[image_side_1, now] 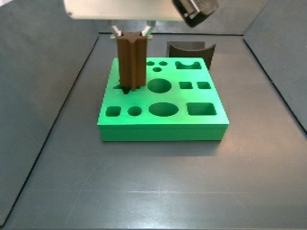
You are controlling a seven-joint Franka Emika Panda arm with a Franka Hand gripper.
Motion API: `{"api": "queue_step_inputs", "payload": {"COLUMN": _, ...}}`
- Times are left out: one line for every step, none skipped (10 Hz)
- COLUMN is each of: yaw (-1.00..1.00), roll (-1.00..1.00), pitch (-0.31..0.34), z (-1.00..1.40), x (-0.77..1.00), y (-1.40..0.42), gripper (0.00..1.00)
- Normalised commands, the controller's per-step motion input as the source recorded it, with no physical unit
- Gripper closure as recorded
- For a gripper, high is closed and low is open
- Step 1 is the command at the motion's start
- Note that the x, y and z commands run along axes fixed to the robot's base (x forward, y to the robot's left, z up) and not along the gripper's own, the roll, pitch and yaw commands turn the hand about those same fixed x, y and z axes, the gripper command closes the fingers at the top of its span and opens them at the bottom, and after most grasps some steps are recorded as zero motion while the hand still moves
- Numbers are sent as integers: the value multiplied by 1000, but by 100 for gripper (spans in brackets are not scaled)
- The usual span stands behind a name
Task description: Insert the star object.
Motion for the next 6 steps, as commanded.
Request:
{"api": "queue_step_inputs", "payload": {"yaw": -11, "roll": 127, "pitch": -106, "z": 0, "x": -314, "y": -160, "gripper": 100}}
{"api": "queue_step_inputs", "payload": {"yaw": -14, "roll": 111, "pitch": -20, "z": -137, "x": -37, "y": -69, "gripper": 100}}
{"api": "queue_step_inputs", "payload": {"yaw": -49, "roll": 230, "pitch": 0, "z": -317, "x": 0, "y": -123, "gripper": 100}}
{"api": "queue_step_inputs", "payload": {"yaw": 0, "roll": 277, "pitch": 111, "z": -649, "x": 483, "y": -131, "gripper": 100}}
{"api": "queue_step_inputs", "payload": {"yaw": -34, "roll": 190, "pitch": 180, "z": -714, "x": 631, "y": -46, "gripper": 100}}
{"api": "queue_step_inputs", "payload": {"yaw": -6, "roll": 94, "pitch": 127, "z": -914, "x": 537, "y": 6, "gripper": 100}}
